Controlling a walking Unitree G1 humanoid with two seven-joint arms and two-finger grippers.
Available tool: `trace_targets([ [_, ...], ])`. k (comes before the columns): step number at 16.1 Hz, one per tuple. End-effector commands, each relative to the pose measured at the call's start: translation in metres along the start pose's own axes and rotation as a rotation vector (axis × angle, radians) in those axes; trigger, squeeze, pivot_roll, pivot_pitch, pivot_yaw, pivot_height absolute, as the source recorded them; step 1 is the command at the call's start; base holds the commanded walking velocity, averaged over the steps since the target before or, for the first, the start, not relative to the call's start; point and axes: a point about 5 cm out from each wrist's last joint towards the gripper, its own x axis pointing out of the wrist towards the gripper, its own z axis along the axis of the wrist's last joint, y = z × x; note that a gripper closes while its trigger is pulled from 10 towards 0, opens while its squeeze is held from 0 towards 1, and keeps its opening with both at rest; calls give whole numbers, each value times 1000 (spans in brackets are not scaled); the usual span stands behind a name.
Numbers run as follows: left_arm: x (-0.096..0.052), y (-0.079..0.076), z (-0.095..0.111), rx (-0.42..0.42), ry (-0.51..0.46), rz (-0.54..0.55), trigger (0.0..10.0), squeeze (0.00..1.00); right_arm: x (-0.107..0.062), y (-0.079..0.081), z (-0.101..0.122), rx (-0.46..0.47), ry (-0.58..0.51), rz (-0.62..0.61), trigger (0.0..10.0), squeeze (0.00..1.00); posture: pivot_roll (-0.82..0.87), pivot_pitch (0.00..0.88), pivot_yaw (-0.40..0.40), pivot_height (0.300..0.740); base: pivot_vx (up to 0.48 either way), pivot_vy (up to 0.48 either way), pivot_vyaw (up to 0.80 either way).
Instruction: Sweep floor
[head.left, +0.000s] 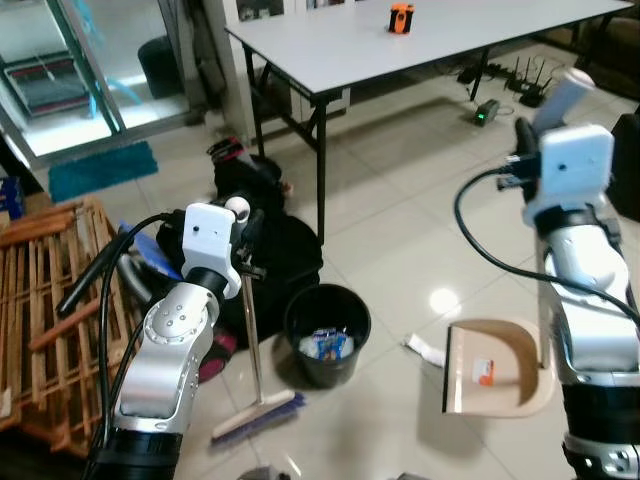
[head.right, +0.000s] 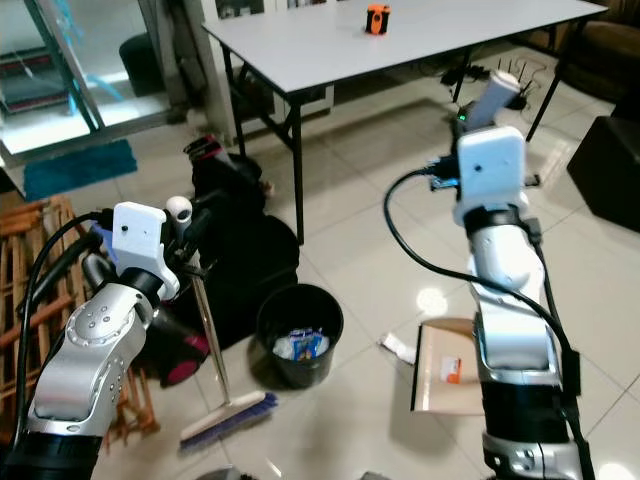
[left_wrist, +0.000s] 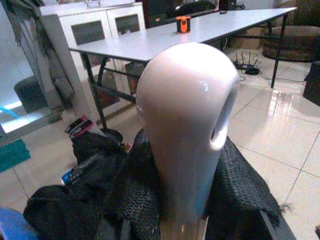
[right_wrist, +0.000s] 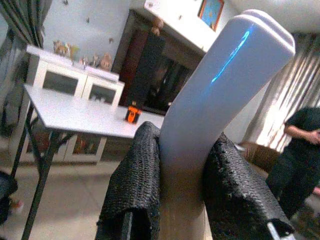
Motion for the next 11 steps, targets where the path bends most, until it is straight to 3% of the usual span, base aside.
trace_targets([
  [1,-1,0,6,14,-20,-7,10000,0,-5,-3,4,38,-28,-22,10000,0,-20,0,44,740,-255,0,0],
  [5,-3,0,6,13,-15,-7,10000,0,-17,5,-3,133,-1,21,10000,0,-22,0,44,740,-256,0,0],
  [8,-2,-1,8,19,-18,-8,10000,0,-30,17,-15,226,86,60,10000,0,-21,0,44,740,0,0,0],
  [9,-1,-2,8,27,-12,-15,10000,0,-34,19,-23,234,152,46,10000,0,-23,0,46,740,0,0,0],
  [11,0,-4,8,22,-10,-26,10000,0,-39,16,-28,206,182,9,10000,0,-23,0,46,740,0,0,-400],
])
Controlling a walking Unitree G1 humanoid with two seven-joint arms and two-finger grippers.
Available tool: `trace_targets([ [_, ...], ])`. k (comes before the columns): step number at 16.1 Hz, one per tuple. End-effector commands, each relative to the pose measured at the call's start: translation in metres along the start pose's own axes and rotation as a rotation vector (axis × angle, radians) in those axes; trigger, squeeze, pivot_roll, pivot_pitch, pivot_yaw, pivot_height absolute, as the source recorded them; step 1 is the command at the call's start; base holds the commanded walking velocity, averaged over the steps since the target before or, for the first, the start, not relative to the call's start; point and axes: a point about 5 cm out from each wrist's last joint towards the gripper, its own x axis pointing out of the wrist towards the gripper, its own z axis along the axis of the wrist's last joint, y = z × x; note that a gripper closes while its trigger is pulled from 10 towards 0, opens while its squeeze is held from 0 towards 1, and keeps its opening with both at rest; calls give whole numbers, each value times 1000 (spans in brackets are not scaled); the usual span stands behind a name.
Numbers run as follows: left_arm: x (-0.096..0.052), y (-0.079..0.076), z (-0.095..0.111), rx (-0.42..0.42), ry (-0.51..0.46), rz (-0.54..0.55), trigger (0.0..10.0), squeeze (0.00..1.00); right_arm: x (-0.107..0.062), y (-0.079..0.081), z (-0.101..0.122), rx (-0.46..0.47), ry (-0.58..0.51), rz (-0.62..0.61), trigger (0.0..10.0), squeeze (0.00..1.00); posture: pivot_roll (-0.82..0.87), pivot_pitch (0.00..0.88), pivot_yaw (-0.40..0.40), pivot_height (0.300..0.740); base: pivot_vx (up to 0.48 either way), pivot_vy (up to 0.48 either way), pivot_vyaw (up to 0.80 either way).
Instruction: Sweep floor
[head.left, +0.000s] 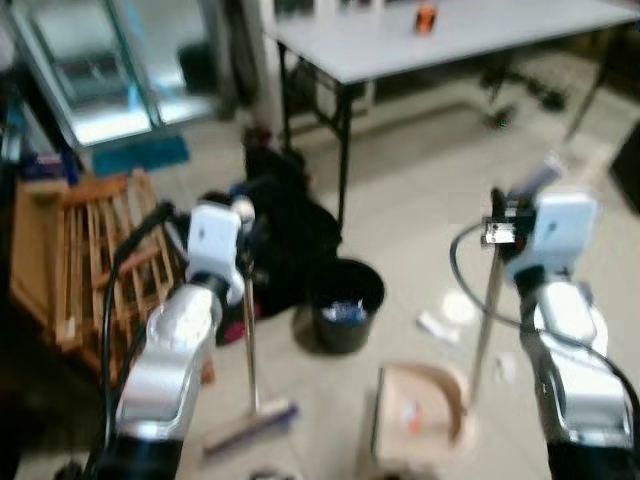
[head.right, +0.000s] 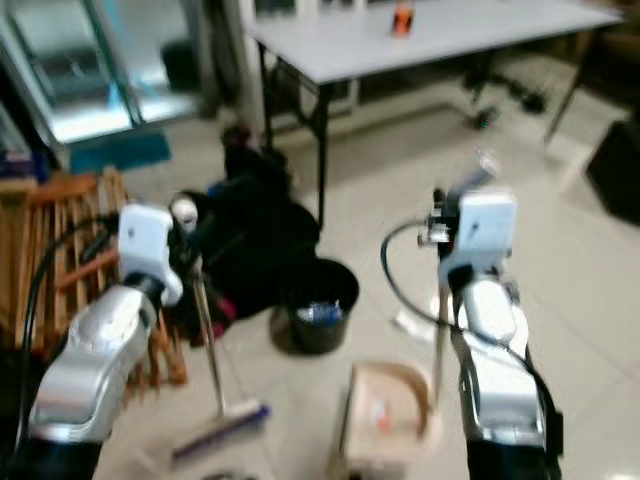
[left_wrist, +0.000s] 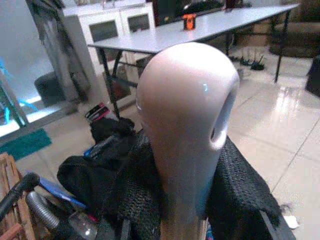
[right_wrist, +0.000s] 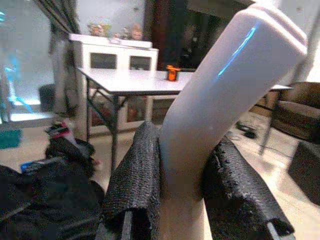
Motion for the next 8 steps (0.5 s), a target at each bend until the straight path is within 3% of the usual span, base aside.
trace_targets([
  [1,2,-2,11,14,-43,-18,10000,0,1,-8,11,-23,-33,-47,10000,0,-23,0,46,740,0,0,-800],
  [8,5,-11,12,58,-52,-46,10000,0,-10,-13,8,-10,42,-88,10000,0,-39,0,54,740,0,0,-800],
])
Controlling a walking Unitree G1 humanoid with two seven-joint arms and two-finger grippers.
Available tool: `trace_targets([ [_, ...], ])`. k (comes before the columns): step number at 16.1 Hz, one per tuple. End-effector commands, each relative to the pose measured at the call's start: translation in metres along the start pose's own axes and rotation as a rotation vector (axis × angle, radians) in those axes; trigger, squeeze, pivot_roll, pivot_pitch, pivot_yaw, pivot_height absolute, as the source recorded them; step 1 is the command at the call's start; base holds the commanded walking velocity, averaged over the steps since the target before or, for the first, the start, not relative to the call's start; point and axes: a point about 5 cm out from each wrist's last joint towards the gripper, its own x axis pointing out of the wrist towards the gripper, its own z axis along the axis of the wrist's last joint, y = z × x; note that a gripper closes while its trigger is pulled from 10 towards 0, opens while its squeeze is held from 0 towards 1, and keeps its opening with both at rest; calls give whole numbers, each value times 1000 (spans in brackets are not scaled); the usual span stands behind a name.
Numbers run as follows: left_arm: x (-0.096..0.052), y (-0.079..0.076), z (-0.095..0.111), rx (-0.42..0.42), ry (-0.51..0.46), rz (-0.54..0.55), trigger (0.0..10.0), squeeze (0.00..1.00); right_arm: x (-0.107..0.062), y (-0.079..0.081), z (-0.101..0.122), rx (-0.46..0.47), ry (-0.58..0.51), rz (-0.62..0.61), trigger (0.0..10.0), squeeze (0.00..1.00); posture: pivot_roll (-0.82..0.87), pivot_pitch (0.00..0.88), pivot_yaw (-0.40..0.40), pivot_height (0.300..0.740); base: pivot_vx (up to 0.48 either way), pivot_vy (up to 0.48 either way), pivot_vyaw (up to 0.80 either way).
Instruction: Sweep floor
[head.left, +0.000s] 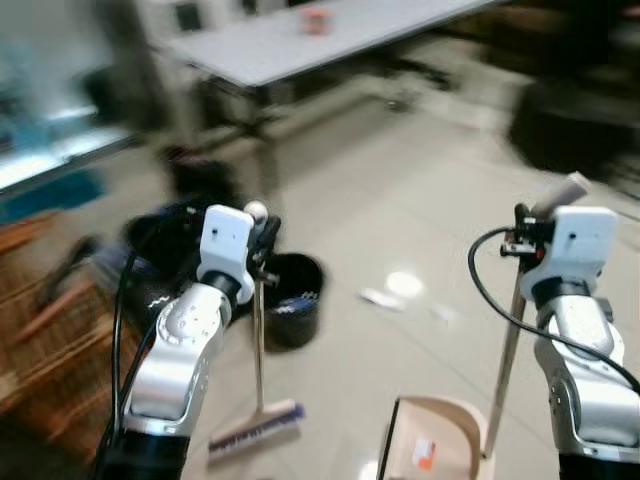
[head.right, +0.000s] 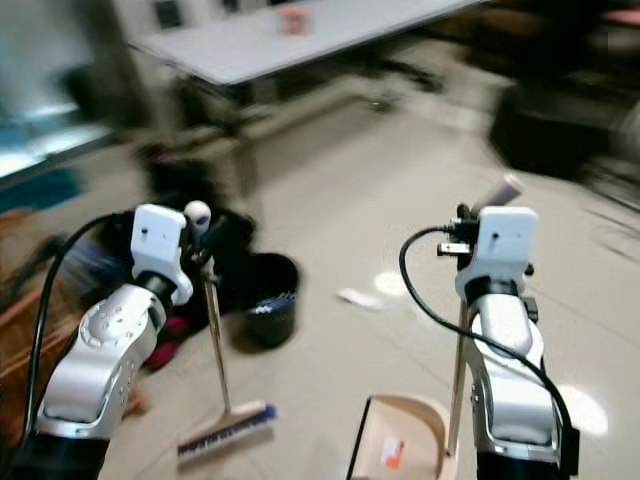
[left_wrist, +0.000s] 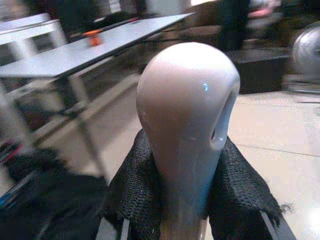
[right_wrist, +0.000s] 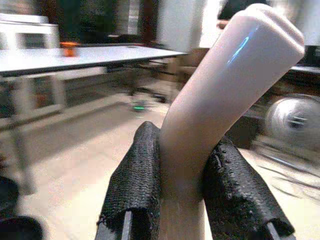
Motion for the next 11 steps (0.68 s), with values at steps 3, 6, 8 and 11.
trace_targets([
  [3,0,4,9,28,-50,26,10000,0,-2,3,12,-16,-32,18,10000,0,-40,0,47,740,0,0,-800],
  [6,1,9,14,9,-95,64,10000,0,-2,1,19,-5,-63,3,10000,0,-43,2,48,740,0,0,-800],
  [8,1,4,20,4,-127,30,10000,0,1,-3,25,10,-97,-35,10000,0,-46,2,53,740,0,0,-800],
  [11,3,1,23,0,-141,15,10000,0,2,-4,30,2,-121,-45,10000,0,-49,2,60,740,281,0,-800],
])
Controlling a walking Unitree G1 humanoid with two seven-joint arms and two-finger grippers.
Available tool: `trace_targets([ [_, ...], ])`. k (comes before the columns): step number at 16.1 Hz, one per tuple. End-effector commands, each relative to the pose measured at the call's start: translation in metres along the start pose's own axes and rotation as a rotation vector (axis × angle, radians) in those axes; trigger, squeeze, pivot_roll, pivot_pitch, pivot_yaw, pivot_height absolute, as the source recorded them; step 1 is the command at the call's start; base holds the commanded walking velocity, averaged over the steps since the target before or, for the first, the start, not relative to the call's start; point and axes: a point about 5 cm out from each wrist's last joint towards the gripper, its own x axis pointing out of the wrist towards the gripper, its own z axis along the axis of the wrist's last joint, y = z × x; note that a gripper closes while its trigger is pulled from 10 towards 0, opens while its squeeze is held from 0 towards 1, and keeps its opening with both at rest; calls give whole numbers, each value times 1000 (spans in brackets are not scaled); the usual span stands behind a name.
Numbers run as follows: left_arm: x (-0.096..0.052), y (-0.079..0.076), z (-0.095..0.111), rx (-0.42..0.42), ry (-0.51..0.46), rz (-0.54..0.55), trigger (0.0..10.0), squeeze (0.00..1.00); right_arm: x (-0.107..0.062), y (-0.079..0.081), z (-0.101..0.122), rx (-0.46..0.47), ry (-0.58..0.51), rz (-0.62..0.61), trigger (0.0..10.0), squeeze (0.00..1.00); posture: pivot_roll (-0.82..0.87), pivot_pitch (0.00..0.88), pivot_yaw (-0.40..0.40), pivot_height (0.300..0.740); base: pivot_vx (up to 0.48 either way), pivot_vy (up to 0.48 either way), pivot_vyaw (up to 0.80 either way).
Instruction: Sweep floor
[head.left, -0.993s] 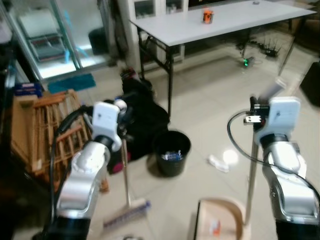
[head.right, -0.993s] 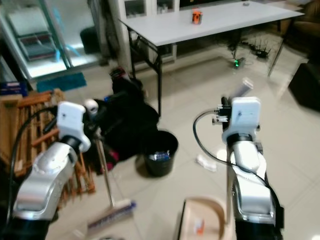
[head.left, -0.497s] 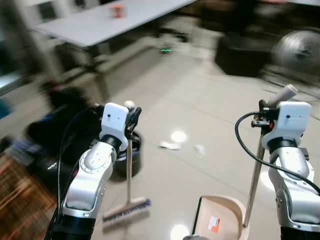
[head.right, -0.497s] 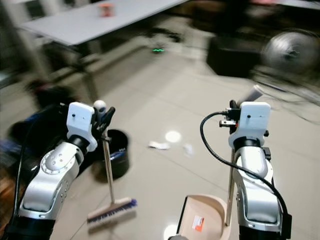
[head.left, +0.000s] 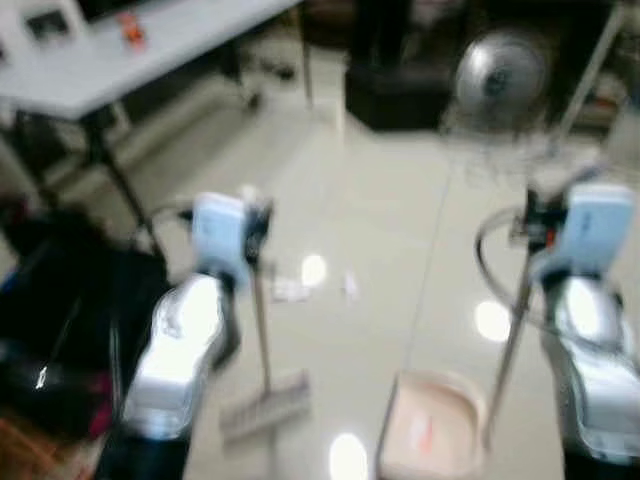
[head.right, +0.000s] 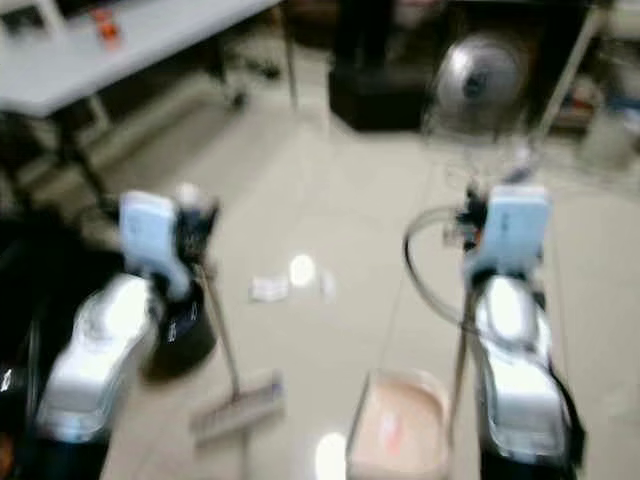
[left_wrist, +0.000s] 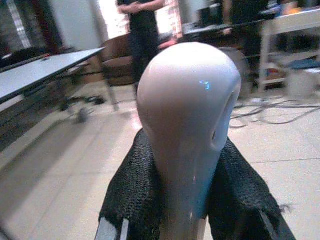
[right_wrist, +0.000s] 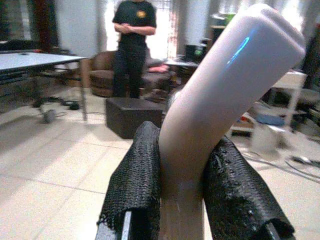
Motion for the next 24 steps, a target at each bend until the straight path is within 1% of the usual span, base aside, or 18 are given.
trace_targets([
  [1,2,6,14,26,-61,5,10000,0,2,2,14,-5,-67,3,10000,0,-51,1,64,740,319,0,-456],
  [5,5,8,16,25,-70,14,10000,0,3,5,15,-28,-73,28,10000,0,-51,1,64,740,333,0,0],
  [8,4,12,15,28,-66,44,10000,0,4,20,21,18,-105,124,10000,0,-43,0,50,740,364,0,0],
  [10,3,14,15,29,-66,53,10000,0,5,24,21,24,-108,137,10000,0,-38,0,42,740,371,0,0],
  [12,0,17,14,31,-64,76,10000,0,5,32,20,22,-110,173,10000,0,-27,0,25,740,371,0,0],
  [16,-1,16,14,34,-66,77,10000,0,7,32,21,19,-116,178,10000,0,-29,0,30,740,376,0,0],
  [21,5,13,18,35,-80,66,10000,0,5,30,20,10,-122,176,10000,0,-43,0,48,740,383,0,0],
  [24,7,11,18,32,-82,57,10000,0,4,29,20,-4,-120,175,10000,0,-44,0,50,740,386,0,0],
])
